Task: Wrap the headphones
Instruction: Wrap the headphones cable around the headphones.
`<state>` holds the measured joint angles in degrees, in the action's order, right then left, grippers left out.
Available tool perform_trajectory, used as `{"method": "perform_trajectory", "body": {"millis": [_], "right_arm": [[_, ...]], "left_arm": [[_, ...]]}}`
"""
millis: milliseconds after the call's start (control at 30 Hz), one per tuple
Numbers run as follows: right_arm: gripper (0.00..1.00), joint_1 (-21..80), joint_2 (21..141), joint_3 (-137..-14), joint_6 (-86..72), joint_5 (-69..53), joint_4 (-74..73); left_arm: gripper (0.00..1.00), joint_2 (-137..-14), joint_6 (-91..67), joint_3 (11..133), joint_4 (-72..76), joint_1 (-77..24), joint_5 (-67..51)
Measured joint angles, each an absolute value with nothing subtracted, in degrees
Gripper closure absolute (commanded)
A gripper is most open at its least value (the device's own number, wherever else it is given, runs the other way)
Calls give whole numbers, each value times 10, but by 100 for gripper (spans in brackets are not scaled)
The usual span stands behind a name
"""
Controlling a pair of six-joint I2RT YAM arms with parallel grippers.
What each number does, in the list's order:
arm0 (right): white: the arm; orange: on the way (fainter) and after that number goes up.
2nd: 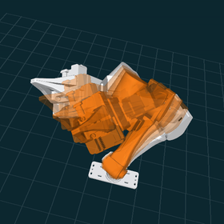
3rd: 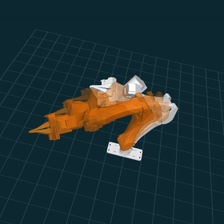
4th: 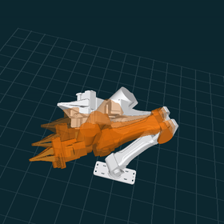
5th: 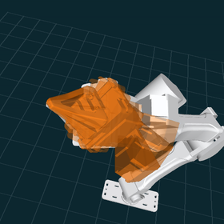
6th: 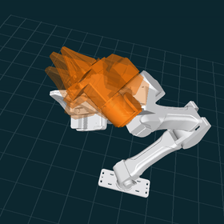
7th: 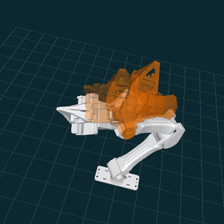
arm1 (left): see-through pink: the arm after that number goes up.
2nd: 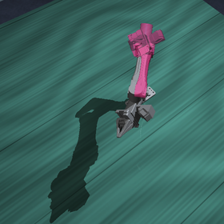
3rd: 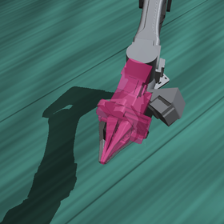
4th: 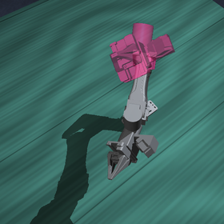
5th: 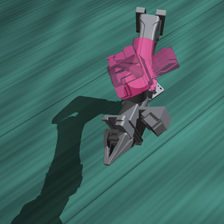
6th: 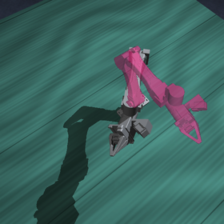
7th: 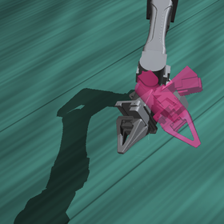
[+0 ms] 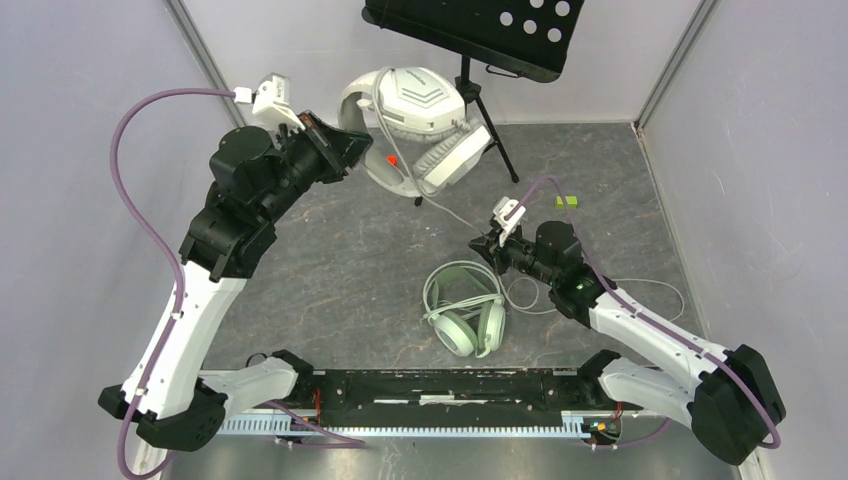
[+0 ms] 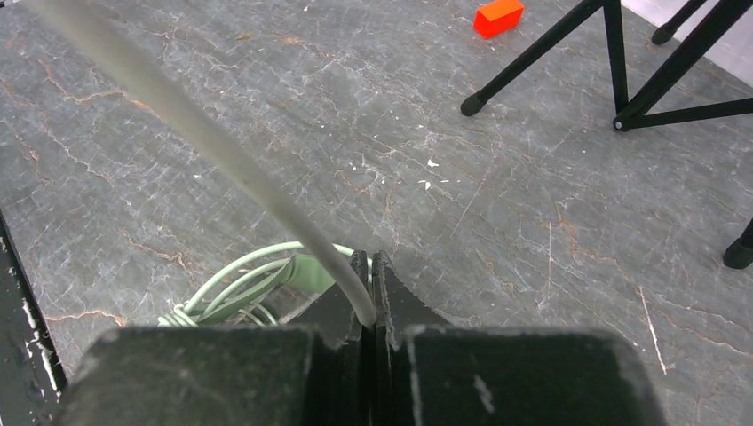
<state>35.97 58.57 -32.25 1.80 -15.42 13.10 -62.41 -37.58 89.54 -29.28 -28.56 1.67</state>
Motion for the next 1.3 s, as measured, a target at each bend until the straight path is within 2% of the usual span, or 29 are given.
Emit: {"method": "perform_trajectory", "body": {"millis": [333, 800, 933, 1100, 1300], "right_arm": [[100, 336, 590, -330, 18, -154, 127], [100, 306, 568, -343, 24, -101, 122], [92, 303, 568, -353, 26, -99, 124], [92, 303, 567, -355, 30, -100, 140], [88, 303, 543, -327, 54, -99, 226]], "left_arm": [[98, -624, -339, 895, -366, -283, -112], [98, -624, -200, 884, -477, -282, -168], [98, -624, -166, 868, -486, -281, -182], [98, -628, -100, 846, -488, -281, -225], [98, -645, -52, 846, -487, -284, -242]]}}
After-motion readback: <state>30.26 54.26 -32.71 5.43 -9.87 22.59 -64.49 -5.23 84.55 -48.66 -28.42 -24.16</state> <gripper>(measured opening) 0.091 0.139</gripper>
